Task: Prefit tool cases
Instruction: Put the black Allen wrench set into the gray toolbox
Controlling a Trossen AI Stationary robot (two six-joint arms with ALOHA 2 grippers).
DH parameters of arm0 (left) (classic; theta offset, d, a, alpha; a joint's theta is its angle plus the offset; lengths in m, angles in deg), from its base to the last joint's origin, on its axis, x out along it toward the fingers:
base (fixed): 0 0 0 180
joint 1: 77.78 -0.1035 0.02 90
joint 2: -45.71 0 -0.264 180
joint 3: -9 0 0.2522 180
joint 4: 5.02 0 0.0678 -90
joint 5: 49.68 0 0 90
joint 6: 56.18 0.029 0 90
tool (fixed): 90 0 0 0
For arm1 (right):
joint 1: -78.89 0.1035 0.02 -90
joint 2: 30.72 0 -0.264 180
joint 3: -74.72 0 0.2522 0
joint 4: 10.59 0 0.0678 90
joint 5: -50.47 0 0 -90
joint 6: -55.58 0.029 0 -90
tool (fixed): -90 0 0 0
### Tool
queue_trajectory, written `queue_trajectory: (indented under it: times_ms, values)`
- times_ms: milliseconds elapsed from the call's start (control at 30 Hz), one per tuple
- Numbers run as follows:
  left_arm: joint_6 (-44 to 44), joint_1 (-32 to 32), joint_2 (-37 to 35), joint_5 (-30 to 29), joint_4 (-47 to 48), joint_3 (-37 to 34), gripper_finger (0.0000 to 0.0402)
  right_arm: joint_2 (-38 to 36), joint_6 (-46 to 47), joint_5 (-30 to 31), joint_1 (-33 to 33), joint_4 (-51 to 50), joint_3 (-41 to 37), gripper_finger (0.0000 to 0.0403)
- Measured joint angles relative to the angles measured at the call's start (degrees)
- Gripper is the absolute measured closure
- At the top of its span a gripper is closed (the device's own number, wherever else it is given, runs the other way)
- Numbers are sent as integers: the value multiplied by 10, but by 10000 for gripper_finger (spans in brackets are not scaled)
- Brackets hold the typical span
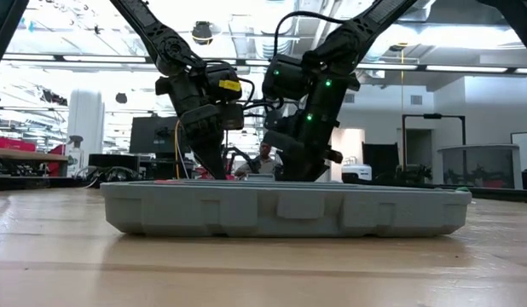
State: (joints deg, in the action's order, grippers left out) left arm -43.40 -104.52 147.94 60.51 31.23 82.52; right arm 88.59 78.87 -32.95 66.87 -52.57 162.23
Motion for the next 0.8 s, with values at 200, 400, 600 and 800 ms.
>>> queue_trajectory:
  times_ms: [200, 400, 600, 800]
  values:
    - [0, 0, 0, -1, 0, 0, 320, -32, 10, -6, 7, -13, -6, 269]
    - [0, 0, 0, -1, -4, 0, 320, -79, 2, -15, 8, -31, -12, 401]
    - [11, 0, 0, 42, -6, 0, 320, -115, 12, -21, 17, -45, -21, 398]
    - [-11, 20, 0, 95, -88, -4, 320, -187, 105, -115, -11, 71, -135, 398]
